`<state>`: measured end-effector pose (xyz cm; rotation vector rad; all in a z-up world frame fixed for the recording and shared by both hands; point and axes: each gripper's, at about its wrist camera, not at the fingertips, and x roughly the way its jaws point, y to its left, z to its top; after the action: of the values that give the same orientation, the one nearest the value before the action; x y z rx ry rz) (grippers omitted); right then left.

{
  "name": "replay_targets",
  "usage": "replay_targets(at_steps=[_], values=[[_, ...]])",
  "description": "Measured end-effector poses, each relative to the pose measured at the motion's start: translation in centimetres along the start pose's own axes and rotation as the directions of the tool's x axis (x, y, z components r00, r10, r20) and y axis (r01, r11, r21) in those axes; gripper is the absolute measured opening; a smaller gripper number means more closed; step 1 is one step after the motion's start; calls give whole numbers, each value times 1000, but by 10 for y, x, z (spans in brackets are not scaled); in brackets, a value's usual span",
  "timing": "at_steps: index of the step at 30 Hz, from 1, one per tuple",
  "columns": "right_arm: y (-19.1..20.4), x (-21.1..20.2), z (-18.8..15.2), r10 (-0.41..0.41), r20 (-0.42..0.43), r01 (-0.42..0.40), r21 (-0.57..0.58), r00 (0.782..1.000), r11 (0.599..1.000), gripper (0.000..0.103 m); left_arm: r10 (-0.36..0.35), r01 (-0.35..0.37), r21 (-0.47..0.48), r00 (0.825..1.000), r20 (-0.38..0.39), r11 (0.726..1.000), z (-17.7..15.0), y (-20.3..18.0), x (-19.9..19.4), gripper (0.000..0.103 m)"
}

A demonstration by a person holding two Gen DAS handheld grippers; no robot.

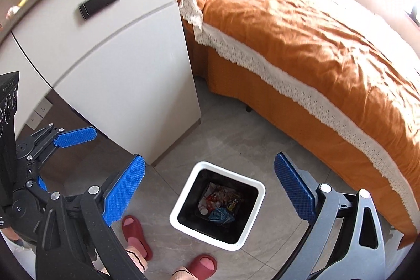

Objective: Collect trash
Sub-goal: 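Move both grippers back to the desk, then grasp the clear plastic box with the left gripper while the right gripper grasps the crumpled tissue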

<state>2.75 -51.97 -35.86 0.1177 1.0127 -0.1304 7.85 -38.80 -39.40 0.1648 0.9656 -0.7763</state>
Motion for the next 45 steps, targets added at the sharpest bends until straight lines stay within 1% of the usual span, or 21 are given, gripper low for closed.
replay_targets(at_steps=[6,12,16,20,22,27,29,32,33,35,39,40,41,43,45], values=[[23,-56,33,2,89,-1,-22,996,1000,98,26,-25,-12,997,75,1000,29,4,-65,98],[45,-102,66,33,168,-25,-52,985,998,98,74,-69,-39,987,145,997,53,12,-126,98],[69,-124,88,78,212,-58,-98,974,993,98,126,-115,-69,975,184,991,61,28,-166,98],[105,-142,112,153,258,-113,-164,954,980,98,206,-189,-99,954,218,977,64,54,-208,98],[127,-149,124,193,274,-141,-201,942,970,98,252,-229,-121,939,234,966,65,72,-233,98],[185,-167,156,298,312,-206,-294,902,933,98,353,-314,-181,898,261,932,63,113,-290,98],[208,-173,168,337,315,-230,-332,887,915,98,389,-342,-205,880,273,917,62,128,-309,98],[240,-179,183,382,316,-250,-387,869,888,98,428,-368,-241,859,282,898,58,147,-331,98],[250,-180,188,397,312,-258,-403,863,878,98,446,-382,-254,848,285,888,57,156,-340,98],[271,-180,196,424,300,-276,-430,854,860,98,470,-400,-271,834,288,876,51,166,-350,98],[310,-174,210,477,268,-316,-475,837,821,98,524,-430,-326,798,298,842,42,193,-373,98],[320,-170,212,484,249,-324,-485,839,812,98,540,-440,-340,783,309,831,39,200,-379,98],[333,-165,215,487,223,-330,-499,844,801,98,554,-447,-352,773,311,822,35,206,-385,98],[351,-160,219,494,230,-323,-520,839,791,98,579,-466,-375,761,293,801,27,226,-394,98],[367,-153,221,504,224,-334,-522,834,785,98,613,-503,-381,743,269,776,17,244,-403,98]])
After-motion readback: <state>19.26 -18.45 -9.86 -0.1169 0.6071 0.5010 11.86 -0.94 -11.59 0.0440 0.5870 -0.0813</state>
